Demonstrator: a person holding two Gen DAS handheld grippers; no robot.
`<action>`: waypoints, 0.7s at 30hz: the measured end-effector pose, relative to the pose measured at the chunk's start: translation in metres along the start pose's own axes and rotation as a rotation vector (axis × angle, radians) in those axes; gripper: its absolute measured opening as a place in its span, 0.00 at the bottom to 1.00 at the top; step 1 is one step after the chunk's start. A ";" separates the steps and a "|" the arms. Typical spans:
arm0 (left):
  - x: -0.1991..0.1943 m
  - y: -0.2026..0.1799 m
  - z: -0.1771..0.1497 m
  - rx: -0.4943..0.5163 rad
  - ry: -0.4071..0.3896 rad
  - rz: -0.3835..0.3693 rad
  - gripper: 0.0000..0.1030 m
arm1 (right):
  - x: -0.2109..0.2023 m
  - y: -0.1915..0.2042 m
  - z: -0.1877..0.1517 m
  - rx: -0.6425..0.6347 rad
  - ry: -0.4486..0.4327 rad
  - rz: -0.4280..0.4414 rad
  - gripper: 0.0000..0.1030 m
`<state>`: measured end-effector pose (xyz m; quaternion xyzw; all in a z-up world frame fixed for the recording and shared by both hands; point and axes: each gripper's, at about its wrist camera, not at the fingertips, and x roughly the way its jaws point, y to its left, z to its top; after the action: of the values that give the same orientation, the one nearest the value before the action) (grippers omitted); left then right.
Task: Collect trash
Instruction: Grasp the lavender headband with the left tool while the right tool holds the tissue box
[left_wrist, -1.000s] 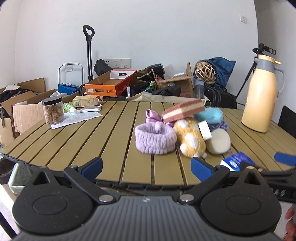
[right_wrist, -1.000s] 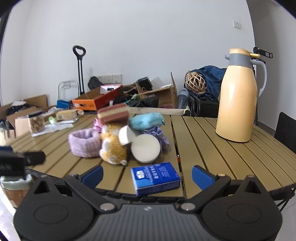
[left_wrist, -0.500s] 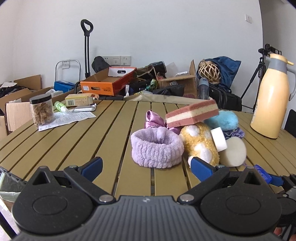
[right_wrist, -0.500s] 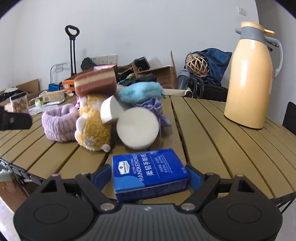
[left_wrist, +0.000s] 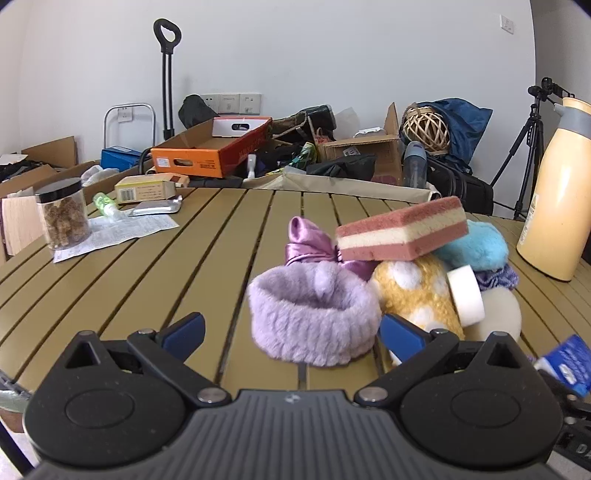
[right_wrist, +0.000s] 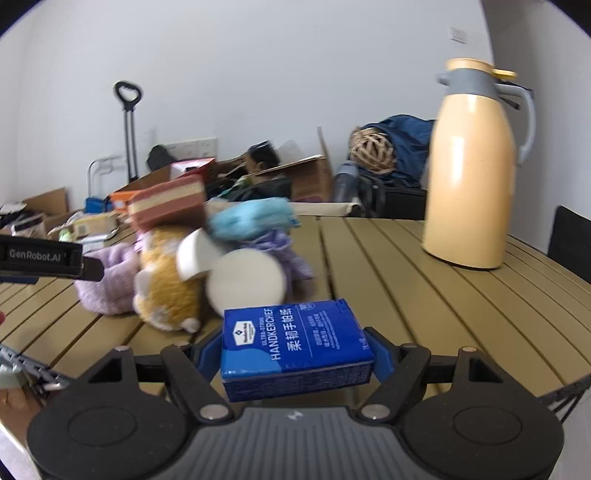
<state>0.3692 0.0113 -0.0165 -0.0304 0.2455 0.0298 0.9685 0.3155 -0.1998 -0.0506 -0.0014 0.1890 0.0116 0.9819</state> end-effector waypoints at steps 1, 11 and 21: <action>0.004 -0.002 0.002 -0.002 0.004 -0.002 1.00 | -0.001 -0.004 0.000 0.009 -0.005 -0.013 0.74; 0.037 -0.022 0.004 0.008 0.029 0.033 1.00 | -0.006 -0.044 -0.003 0.075 -0.011 -0.114 0.74; 0.051 -0.017 0.000 -0.015 0.049 0.023 0.90 | -0.008 -0.051 -0.003 0.087 -0.005 -0.135 0.74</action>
<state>0.4150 -0.0039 -0.0398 -0.0353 0.2694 0.0422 0.9614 0.3080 -0.2514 -0.0507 0.0285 0.1865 -0.0627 0.9800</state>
